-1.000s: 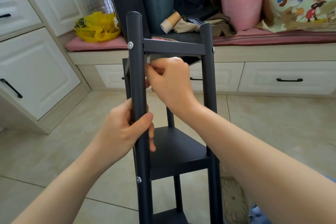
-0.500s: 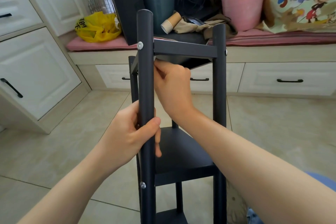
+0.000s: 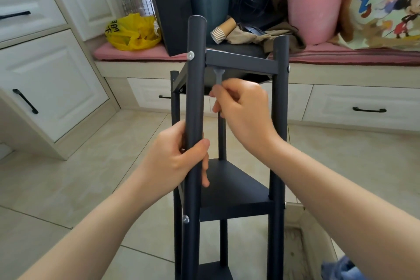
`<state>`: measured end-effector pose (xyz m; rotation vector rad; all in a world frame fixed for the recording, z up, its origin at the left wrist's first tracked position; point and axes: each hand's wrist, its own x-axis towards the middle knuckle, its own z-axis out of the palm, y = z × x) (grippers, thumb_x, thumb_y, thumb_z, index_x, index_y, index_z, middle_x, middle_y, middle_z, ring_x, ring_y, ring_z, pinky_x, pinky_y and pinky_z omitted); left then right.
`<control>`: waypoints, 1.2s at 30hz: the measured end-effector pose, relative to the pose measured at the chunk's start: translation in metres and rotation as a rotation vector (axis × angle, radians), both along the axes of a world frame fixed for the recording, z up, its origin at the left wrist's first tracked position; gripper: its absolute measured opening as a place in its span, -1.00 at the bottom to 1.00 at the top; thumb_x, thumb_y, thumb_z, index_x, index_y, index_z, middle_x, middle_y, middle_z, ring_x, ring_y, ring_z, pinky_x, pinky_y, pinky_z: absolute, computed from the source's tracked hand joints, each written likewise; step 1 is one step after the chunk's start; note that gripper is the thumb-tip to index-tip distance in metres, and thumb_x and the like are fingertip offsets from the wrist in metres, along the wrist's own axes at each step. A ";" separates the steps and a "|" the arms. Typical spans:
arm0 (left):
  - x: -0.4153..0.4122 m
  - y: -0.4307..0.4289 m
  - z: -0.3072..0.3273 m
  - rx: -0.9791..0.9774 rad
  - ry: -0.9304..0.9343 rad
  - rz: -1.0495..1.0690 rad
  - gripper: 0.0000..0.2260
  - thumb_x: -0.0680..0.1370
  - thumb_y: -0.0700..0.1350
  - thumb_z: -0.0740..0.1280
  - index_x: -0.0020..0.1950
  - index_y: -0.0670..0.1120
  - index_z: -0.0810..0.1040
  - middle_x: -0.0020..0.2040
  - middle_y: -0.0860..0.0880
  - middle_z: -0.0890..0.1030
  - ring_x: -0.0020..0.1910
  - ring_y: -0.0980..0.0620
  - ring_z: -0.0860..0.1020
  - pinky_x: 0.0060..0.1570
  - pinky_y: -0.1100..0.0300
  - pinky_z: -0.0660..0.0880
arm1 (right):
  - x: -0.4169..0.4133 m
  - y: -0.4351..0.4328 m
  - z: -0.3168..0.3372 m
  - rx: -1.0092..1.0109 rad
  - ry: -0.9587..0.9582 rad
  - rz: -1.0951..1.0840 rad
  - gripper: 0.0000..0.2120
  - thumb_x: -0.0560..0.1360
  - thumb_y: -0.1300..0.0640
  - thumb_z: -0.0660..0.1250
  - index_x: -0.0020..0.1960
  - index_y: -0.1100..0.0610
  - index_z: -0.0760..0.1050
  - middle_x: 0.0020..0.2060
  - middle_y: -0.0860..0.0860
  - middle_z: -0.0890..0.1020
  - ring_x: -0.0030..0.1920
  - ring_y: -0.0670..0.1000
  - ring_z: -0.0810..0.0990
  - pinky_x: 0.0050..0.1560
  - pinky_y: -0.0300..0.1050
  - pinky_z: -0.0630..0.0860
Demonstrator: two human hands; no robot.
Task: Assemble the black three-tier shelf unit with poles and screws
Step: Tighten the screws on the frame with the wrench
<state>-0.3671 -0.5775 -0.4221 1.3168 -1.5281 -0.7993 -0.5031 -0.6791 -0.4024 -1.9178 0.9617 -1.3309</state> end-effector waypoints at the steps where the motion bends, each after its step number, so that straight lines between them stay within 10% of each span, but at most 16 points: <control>1: 0.000 0.000 0.000 -0.001 0.005 0.001 -0.88 0.63 -0.23 0.29 -0.08 -0.11 0.41 -0.37 -0.09 0.61 -0.48 -0.15 0.64 -0.43 0.16 0.56 | -0.004 0.002 0.001 0.018 -0.012 0.015 -0.77 0.62 0.15 0.27 -0.18 0.11 0.59 -0.38 -0.07 0.60 -0.34 -0.17 0.54 -0.26 -0.32 0.45; 18: 0.008 -0.007 -0.005 0.042 0.018 0.004 -0.90 0.66 -0.13 0.26 -0.04 -0.10 0.40 -0.33 -0.08 0.63 -0.44 -0.16 0.65 -0.36 0.18 0.56 | -0.046 0.005 -0.005 -0.288 0.256 -0.284 -0.85 0.57 0.13 0.37 -0.13 0.17 0.62 -0.05 -0.04 0.40 -0.04 -0.05 0.33 -0.07 -0.47 0.28; 24: 0.017 -0.012 -0.002 0.047 0.002 0.030 -0.90 0.69 -0.10 0.23 -0.02 -0.06 0.41 -0.33 -0.05 0.62 -0.44 -0.10 0.64 -0.34 0.24 0.55 | -0.046 0.000 -0.024 -0.030 0.248 -0.281 -0.81 0.62 0.11 0.26 -0.13 0.10 0.55 0.21 0.05 0.33 0.13 0.00 0.32 0.09 -0.27 0.23; 28: 0.017 -0.015 -0.001 0.073 0.030 0.035 -0.92 0.69 -0.10 0.24 0.00 -0.03 0.42 -0.32 -0.03 0.62 -0.42 -0.11 0.65 -0.32 0.15 0.60 | -0.044 -0.004 -0.024 0.281 -0.035 -0.070 -0.77 0.63 0.15 0.22 -0.17 0.11 0.53 -0.14 0.06 0.56 -0.01 -0.01 0.56 -0.01 -0.04 0.57; 36: 0.016 -0.007 -0.015 0.054 0.077 0.231 -0.95 0.64 -0.14 0.29 -0.01 -0.08 0.49 -0.35 0.03 0.61 -0.28 0.07 0.65 -0.26 0.26 0.60 | -0.022 0.005 -0.039 0.253 -0.250 -0.072 -0.74 0.62 0.17 0.21 -0.22 0.23 0.41 -0.40 -0.02 0.39 -0.27 0.09 0.36 -0.20 0.01 0.30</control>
